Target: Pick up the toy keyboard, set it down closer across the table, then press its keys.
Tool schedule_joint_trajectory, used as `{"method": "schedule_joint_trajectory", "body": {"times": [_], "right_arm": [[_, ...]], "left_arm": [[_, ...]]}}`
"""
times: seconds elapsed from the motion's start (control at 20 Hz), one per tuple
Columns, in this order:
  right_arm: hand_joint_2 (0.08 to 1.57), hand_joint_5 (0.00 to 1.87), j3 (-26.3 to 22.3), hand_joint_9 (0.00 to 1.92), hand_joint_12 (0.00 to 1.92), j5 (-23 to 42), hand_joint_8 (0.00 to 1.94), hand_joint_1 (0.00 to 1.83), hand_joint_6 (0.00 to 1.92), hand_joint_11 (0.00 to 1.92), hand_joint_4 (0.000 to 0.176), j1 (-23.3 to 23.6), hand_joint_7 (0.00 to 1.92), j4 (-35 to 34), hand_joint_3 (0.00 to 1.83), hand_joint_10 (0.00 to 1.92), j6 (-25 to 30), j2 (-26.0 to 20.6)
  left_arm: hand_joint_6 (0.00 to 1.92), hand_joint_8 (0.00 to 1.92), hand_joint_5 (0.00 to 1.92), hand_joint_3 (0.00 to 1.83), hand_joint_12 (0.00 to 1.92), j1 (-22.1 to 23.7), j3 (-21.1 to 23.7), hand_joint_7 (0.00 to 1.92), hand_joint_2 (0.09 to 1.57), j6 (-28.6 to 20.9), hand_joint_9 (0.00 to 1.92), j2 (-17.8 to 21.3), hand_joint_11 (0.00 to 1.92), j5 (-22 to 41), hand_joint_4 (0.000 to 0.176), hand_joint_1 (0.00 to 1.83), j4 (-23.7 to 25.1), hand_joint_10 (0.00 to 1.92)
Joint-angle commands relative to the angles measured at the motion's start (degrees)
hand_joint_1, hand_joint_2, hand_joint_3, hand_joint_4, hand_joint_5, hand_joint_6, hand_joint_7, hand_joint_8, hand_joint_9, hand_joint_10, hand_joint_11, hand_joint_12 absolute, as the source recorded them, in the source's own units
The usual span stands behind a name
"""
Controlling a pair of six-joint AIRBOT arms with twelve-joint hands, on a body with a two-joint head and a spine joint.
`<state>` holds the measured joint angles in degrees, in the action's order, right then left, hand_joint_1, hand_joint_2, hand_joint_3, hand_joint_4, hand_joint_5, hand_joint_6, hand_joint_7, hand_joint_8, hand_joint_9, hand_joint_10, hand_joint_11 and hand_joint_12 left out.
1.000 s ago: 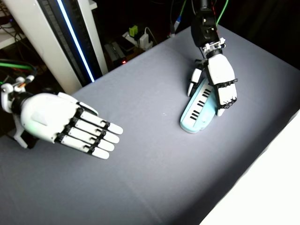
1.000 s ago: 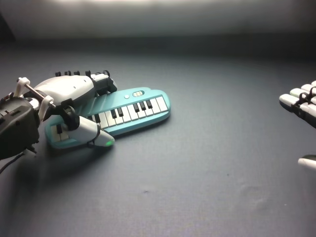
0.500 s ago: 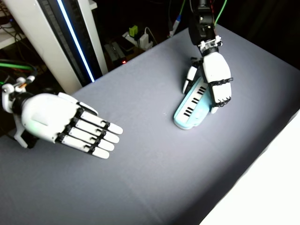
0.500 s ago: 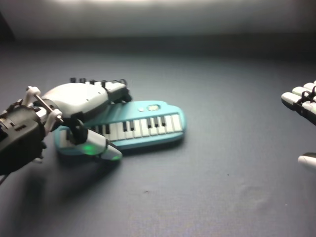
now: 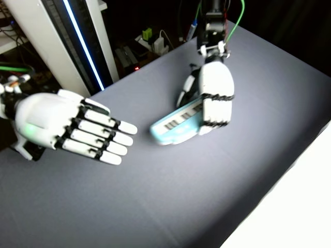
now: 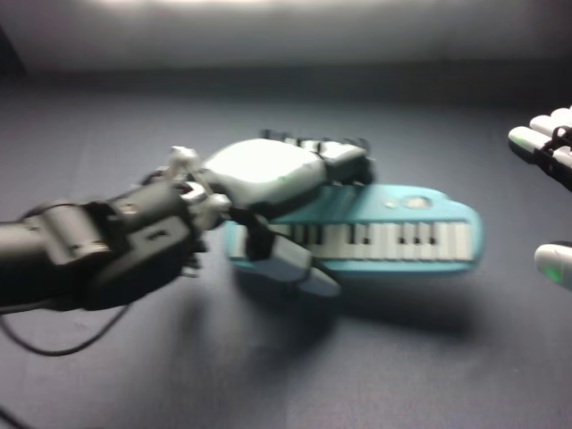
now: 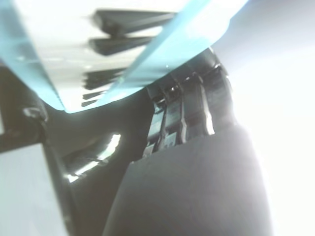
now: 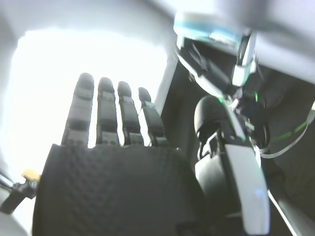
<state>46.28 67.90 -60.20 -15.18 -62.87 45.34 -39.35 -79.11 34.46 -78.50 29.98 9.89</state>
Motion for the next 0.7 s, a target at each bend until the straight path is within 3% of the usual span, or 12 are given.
{"method": "schedule_joint_trajectory", "body": {"times": [0.0,0.1,0.2,0.25,0.3,0.4,0.45,0.55,0.6,0.65], "right_arm": [[1.38,0.00,-0.09,0.00,0.00,8.24,0.00,0.00,0.00,0.00,0.038,0.71,0.00,0.97,0.00,0.00,0.65,-0.25],[1.37,0.00,-0.22,0.00,0.00,9.25,0.00,0.00,0.00,0.00,0.049,0.77,0.00,2.00,0.00,0.00,1.52,-0.25],[1.36,0.00,-0.25,0.00,0.00,9.68,0.00,0.00,0.00,0.00,0.069,0.91,0.00,2.41,0.00,0.00,1.77,-0.24],[1.36,0.00,-0.26,0.00,0.00,9.75,0.00,0.00,0.00,0.00,0.071,0.97,0.00,2.60,0.00,0.00,1.79,-0.23],[1.36,0.00,-0.26,0.00,0.00,9.79,0.00,0.00,0.00,0.00,0.062,0.99,0.00,2.76,0.00,0.00,1.86,-0.23],[1.36,0.00,-0.25,0.00,0.00,9.91,0.00,0.00,0.00,0.00,0.071,1.01,0.00,2.92,0.00,0.00,1.95,-0.23],[1.35,0.00,-0.25,0.00,0.00,9.97,0.00,0.00,0.00,0.00,0.066,1.01,0.00,2.96,0.00,0.00,1.97,-0.24],[1.35,0.00,-0.26,0.00,0.00,10.08,0.00,0.00,0.00,0.00,0.065,1.01,0.00,3.01,0.00,0.00,2.12,-0.25],[1.37,0.00,-0.29,0.00,0.00,10.09,0.00,0.00,0.00,0.00,0.068,1.01,0.00,3.02,0.00,0.00,2.17,-0.26],[1.37,0.00,-0.31,0.00,0.00,10.09,0.00,0.00,0.00,0.00,0.068,1.01,0.00,3.02,0.00,0.00,2.17,-0.27]], "left_arm": [[1.48,1.45,0.19,0.00,1.82,1.31,-0.57,0.19,1.12,-0.97,0.22,-0.51,0.31,5.60,0.000,1.34,0.19,1.63],[1.49,1.47,0.21,0.00,1.78,3.08,-1.99,0.22,1.11,-1.58,0.28,-3.83,0.41,3.21,0.000,1.40,2.16,1.63],[1.36,1.35,0.24,0.00,1.71,3.86,-3.58,0.22,1.12,-1.71,0.26,-6.52,0.37,1.25,0.000,1.32,2.49,1.54],[1.33,1.31,0.26,0.00,1.70,3.98,-4.49,0.22,1.12,-1.94,0.27,-7.77,0.38,0.50,0.000,1.31,2.50,1.53],[1.23,1.13,0.28,0.00,1.64,4.13,-5.37,0.27,1.10,-2.24,0.29,-8.92,0.35,-0.34,0.000,1.26,2.56,1.38],[0.41,0.34,0.30,0.00,1.48,4.42,-6.53,0.34,1.16,-3.25,0.23,-10.42,0.05,-2.45,0.000,1.03,4.25,0.76],[0.14,0.10,0.24,0.00,1.31,4.43,-6.65,0.27,1.17,-3.25,0.21,-10.65,0.01,-2.92,0.000,0.91,4.63,0.41],[0.01,0.00,0.25,0.00,1.23,4.43,-6.65,0.27,1.17,-3.27,0.29,-10.66,0.00,-3.12,0.004,0.87,4.70,0.13],[0.00,0.00,0.05,0.00,0.88,4.49,-6.55,0.05,1.11,-3.27,0.06,-10.45,0.00,-3.12,0.057,0.72,4.70,0.02],[0.00,0.00,0.01,0.00,0.70,4.51,-6.35,0.01,1.10,-3.28,0.01,-10.13,0.00,-2.90,0.065,0.69,4.70,0.00]]}}
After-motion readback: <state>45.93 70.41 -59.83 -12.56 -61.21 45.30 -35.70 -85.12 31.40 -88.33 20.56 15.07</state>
